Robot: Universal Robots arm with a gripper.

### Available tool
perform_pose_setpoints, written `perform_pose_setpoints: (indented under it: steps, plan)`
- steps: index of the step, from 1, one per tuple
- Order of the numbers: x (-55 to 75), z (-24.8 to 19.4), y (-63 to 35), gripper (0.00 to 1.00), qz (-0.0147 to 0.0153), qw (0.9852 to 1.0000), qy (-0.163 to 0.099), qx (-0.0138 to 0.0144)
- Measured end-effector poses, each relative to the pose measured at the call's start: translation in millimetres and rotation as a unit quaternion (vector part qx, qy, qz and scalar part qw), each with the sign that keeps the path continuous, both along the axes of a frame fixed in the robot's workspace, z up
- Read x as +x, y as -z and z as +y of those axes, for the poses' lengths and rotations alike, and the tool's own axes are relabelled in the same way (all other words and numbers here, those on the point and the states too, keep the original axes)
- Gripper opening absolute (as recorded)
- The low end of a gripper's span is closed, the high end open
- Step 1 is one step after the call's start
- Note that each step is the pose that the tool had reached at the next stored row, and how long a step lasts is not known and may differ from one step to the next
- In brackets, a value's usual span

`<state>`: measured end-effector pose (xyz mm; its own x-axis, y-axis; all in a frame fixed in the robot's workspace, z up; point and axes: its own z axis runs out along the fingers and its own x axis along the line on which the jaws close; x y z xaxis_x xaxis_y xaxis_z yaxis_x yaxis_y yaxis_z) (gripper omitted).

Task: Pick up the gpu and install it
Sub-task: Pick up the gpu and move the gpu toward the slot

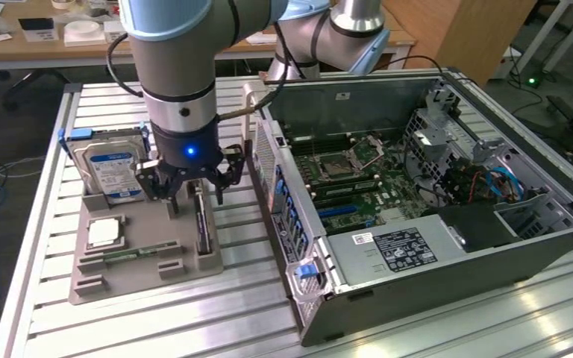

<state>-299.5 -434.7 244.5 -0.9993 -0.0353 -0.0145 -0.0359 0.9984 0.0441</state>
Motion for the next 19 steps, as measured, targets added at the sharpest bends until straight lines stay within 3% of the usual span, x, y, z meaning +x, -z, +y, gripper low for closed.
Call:
perform_pose_setpoints:
  steps: [19]
  plan:
    - [0.1,0.8,34.0,0.71,0.0001,1.0,0.003,-0.0002]
